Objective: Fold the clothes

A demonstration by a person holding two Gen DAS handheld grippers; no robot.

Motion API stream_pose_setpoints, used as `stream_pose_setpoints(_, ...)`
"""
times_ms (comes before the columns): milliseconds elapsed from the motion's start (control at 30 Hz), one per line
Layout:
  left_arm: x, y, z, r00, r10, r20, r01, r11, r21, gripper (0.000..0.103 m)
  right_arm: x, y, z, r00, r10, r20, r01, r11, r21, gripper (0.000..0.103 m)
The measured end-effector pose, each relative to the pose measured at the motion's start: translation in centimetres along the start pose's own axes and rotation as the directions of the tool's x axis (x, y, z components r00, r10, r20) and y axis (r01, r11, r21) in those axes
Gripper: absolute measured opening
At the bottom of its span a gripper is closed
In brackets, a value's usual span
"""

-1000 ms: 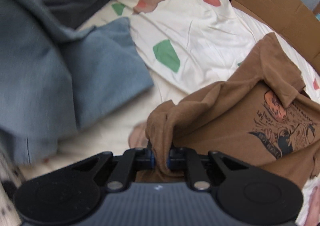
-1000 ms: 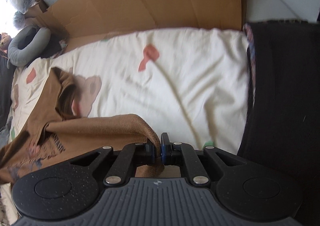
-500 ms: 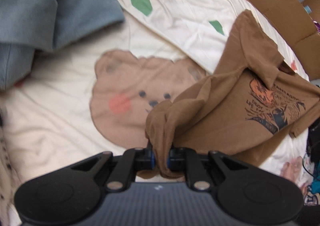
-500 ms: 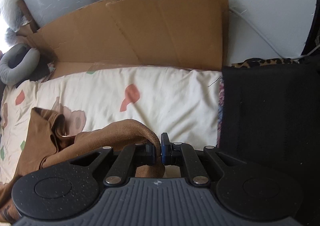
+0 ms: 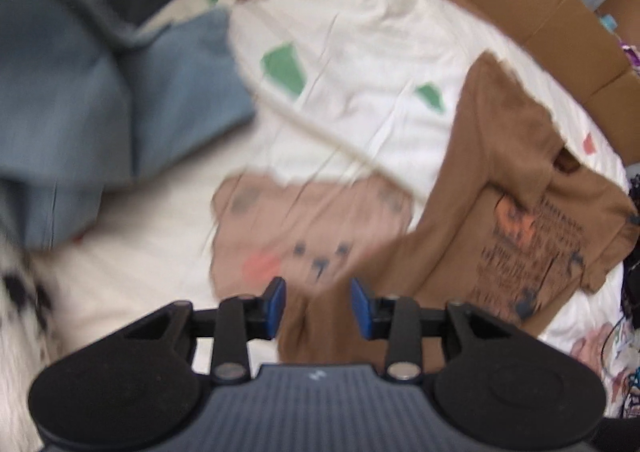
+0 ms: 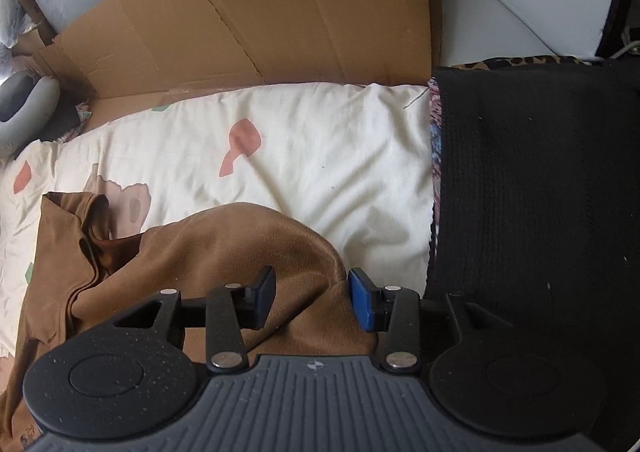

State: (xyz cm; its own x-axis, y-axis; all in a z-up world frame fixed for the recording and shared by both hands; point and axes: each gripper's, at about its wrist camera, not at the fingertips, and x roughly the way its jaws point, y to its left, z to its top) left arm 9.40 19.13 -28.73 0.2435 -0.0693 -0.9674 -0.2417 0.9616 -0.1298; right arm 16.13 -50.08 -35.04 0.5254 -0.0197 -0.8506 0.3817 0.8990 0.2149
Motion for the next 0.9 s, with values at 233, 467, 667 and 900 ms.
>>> stream_pose_setpoints(233,1.2,-7.7,6.6,0.991,-0.091,0.096,0.077,0.987,0.139,0.050,-1.9,-0.5,-1.7,1.000,0.010,0.025,-0.011,0.999,0.045,0.049)
stream_pose_setpoints(467,4.5,-15.5,9.6,0.969,-0.217,0.118,0.178,0.944,0.277,0.053,-4.1,-0.7,-3.8,0.999,0.021,0.048,-0.025,0.997,0.072,0.049)
stream_pose_setpoints(667,7.6,-20.5,11.3,0.955,-0.281,0.099,0.232,0.911,0.342,0.055,-4.4,-0.7,-5.9,0.999,0.040,0.030,-0.043,0.993,0.111,0.049)
stream_pose_setpoints(900,11.4,-25.8,10.2,0.948,-0.310,0.068,0.240,0.841,0.484,0.065,-3.9,-0.6,-8.5,0.997,0.079,-0.019,-0.075,0.985,0.156,0.049)
